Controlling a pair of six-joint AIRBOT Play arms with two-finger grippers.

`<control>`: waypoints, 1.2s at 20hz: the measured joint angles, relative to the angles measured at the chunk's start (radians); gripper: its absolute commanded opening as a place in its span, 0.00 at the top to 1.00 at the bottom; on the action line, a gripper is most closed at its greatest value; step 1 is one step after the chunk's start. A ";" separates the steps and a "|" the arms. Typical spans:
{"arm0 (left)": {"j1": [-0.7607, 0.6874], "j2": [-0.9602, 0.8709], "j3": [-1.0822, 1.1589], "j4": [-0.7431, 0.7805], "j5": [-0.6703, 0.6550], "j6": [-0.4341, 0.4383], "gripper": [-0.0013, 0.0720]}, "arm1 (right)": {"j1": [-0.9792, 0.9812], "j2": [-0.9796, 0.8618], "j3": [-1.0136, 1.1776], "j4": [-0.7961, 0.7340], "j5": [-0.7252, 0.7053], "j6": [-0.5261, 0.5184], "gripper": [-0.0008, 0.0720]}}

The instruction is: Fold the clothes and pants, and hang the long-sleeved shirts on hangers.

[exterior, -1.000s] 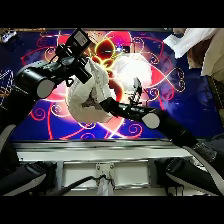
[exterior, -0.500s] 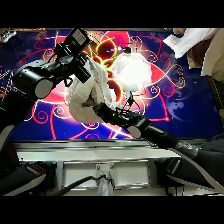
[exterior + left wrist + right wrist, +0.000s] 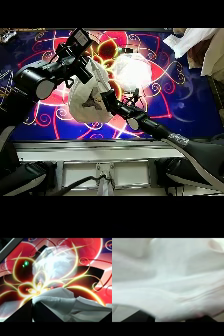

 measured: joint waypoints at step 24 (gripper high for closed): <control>0.000 0.000 0.000 0.000 0.003 0.003 0.97 | -0.033 -0.032 -0.001 0.080 -0.050 0.010 0.54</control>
